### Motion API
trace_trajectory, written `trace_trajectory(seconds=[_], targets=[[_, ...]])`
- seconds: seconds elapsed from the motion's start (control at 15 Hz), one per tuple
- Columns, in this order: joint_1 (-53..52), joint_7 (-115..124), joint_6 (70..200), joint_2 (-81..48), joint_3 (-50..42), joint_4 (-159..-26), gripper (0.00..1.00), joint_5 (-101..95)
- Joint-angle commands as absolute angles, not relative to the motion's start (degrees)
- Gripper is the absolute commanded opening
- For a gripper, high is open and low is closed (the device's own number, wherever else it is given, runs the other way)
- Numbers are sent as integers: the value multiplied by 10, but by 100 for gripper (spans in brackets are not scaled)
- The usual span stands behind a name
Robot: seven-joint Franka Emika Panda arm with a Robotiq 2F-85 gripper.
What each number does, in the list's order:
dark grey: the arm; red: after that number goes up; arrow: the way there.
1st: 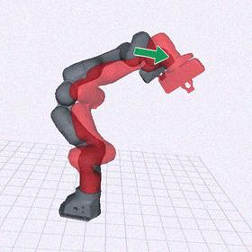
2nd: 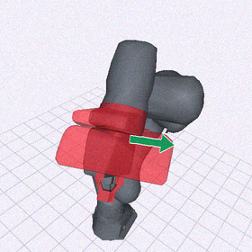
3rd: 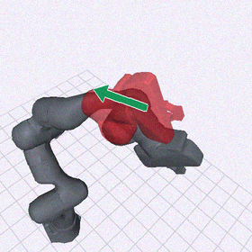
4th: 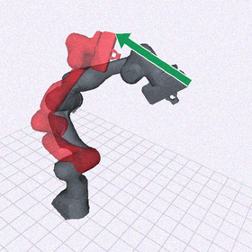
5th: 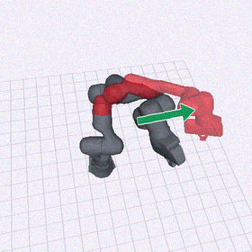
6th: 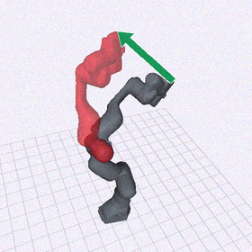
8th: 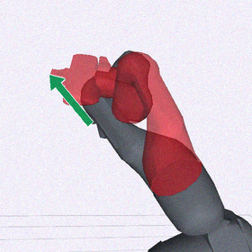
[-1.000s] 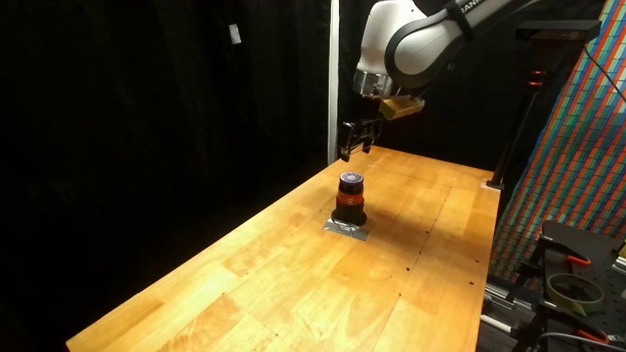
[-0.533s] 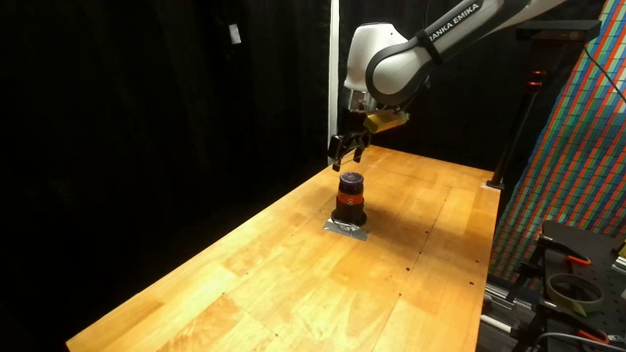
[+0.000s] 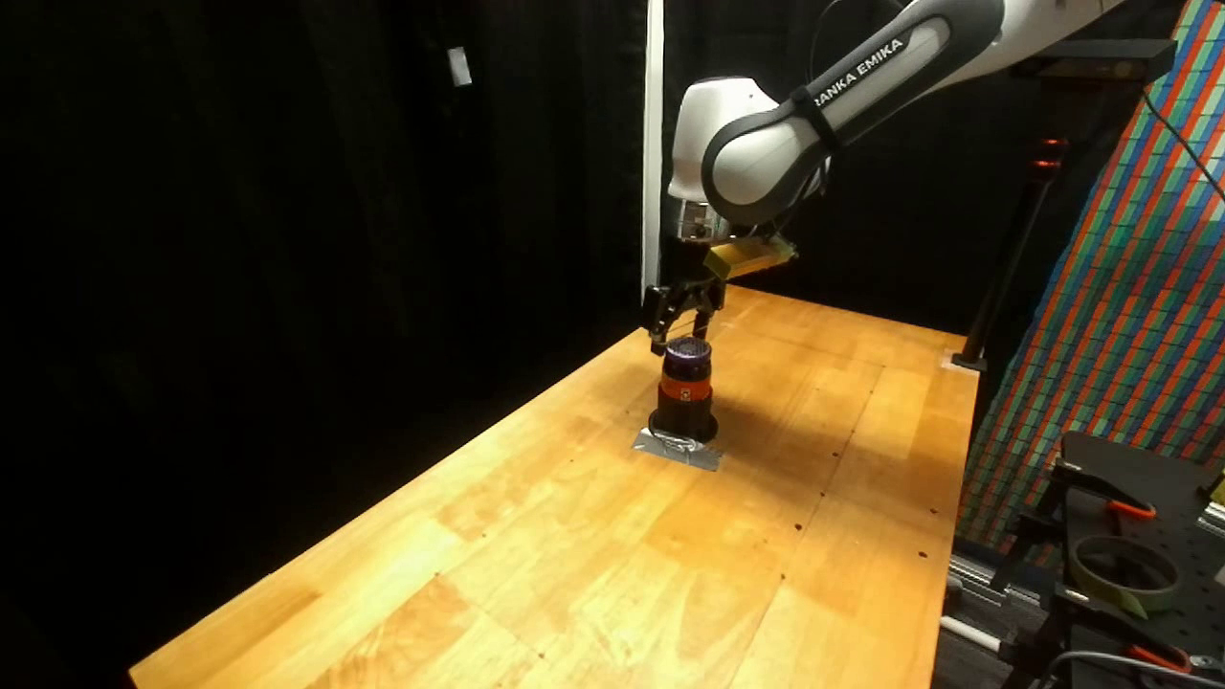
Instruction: Put the elastic around the bottle
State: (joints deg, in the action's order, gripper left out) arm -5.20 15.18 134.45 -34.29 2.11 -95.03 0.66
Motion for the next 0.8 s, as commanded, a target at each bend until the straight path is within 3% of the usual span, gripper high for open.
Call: trace_trajectory(seconds=[0.0,0.73], targets=[[-51,140,1322,-362,26,-921,100,35],[-54,141,1305,-365,25,-941,100,46]])
